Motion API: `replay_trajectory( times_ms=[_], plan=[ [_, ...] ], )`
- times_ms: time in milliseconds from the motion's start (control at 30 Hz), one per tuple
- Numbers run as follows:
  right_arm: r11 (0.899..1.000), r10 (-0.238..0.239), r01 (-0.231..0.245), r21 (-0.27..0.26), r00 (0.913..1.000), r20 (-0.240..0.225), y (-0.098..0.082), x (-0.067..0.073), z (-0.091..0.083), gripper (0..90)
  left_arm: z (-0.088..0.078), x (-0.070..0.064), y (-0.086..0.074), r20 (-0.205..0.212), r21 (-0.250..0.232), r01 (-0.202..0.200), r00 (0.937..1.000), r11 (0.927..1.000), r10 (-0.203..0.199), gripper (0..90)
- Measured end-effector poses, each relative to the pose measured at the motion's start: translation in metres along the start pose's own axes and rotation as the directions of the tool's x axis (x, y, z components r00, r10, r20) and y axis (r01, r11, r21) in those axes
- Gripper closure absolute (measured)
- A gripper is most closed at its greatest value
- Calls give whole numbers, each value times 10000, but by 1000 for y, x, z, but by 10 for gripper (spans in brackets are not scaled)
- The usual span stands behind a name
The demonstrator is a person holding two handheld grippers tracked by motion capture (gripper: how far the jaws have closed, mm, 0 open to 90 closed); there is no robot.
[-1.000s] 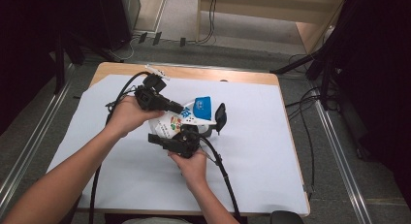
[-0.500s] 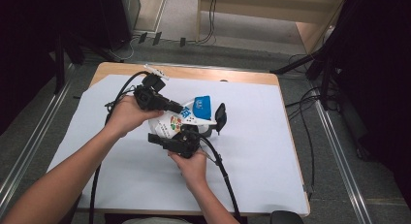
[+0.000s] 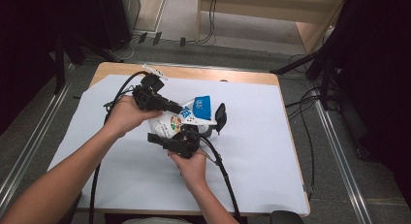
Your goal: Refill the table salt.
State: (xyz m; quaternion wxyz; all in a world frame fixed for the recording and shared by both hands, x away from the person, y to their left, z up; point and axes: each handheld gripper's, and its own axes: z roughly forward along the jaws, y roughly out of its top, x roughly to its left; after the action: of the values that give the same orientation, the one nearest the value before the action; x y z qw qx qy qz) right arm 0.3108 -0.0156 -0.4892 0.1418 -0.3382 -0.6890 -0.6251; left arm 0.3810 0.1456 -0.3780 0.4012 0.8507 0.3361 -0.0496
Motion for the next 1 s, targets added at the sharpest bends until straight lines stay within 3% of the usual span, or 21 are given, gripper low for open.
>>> replay_trajectory(
  times_ms=[1000],
  plan=[
    [9998,175,-175,14,9997,-162,-1,-2,1,640,-3,-3,3,-30,17,-166,9999,9999,166,860]
  ],
)
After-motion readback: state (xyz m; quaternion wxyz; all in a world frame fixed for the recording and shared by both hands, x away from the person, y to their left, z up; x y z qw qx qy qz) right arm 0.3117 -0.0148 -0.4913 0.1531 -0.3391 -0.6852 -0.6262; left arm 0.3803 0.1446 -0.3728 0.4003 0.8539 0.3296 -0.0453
